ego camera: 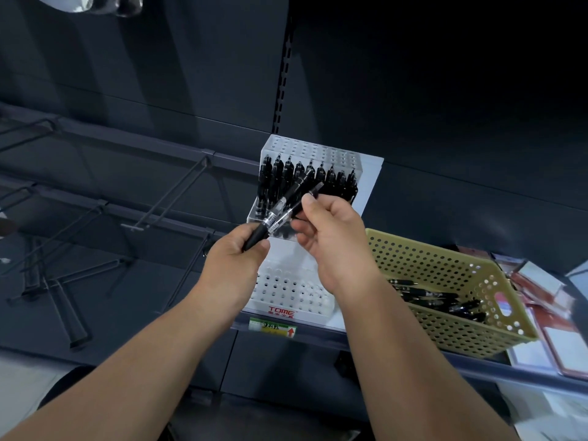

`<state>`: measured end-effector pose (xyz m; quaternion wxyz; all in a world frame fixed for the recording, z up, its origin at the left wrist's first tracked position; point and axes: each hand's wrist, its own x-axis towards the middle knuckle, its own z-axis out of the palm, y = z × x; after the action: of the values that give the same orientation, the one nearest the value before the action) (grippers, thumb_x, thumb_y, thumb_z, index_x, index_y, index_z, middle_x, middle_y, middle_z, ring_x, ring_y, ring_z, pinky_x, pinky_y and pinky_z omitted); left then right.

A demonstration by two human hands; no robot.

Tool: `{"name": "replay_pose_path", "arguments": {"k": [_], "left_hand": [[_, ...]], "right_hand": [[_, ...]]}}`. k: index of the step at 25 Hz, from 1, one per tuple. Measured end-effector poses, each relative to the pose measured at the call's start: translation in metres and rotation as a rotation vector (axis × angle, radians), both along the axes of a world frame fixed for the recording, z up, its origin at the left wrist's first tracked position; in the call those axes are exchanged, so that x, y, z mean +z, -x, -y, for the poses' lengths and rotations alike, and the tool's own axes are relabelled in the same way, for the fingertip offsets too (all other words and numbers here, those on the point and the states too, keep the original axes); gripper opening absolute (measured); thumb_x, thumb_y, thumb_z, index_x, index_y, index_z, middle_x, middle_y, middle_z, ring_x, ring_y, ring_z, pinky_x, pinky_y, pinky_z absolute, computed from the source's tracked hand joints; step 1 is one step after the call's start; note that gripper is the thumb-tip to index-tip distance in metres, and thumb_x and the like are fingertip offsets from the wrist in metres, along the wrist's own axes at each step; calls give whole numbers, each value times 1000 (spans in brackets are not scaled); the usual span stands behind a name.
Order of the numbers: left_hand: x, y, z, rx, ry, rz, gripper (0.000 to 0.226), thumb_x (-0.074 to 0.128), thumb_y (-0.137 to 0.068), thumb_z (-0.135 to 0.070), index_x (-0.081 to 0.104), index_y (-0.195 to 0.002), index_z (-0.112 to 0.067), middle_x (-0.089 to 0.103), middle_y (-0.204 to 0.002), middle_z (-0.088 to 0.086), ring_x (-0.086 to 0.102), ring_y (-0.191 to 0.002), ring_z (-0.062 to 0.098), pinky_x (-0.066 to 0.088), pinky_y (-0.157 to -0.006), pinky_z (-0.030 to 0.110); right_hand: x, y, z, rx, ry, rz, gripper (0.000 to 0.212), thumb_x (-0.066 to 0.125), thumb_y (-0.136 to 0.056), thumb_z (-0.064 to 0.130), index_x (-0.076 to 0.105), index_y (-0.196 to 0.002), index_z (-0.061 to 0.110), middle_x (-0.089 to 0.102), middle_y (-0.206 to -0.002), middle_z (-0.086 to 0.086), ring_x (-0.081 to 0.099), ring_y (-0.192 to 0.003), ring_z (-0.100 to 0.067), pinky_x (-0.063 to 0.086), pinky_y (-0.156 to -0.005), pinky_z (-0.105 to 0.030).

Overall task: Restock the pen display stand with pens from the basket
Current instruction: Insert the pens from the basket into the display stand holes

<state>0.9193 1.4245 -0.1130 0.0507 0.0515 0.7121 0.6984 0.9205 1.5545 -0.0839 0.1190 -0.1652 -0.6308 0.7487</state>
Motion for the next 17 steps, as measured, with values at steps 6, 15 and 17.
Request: {"name": "replay_pose_path", "arguments": {"k": [6,15,17], "left_hand": [[0,-1,-5,-56,-29,95,19,54,-95,-13,66,-95,-27,48,-67,-7,47,-59,8,45,-60,20],[-10,20,2,23,-55,146,24,51,-96,-12,67,-89,-28,57,-76,-3,54,-68,13,44,-63,25],[-11,23,3,27,-83,161,22,50,-97,-12,67,-89,-24,50,-68,-2,49,-58,13,41,-58,23]], "right_hand": [[-2,-5,-8,11,182,5,11,59,-96,19,62,-86,16,63,-75,1,58,-66,-11,50,-62,-23],[17,7,-21,-134,-23,-41,7,57,-97,14,62,-93,14,66,-84,0,61,-74,-10,57,-74,-25],[23,13,-25,-196,-174,-101,8,56,-98,15,60,-92,20,63,-86,3,60,-76,-8,56,-76,-24]]}}
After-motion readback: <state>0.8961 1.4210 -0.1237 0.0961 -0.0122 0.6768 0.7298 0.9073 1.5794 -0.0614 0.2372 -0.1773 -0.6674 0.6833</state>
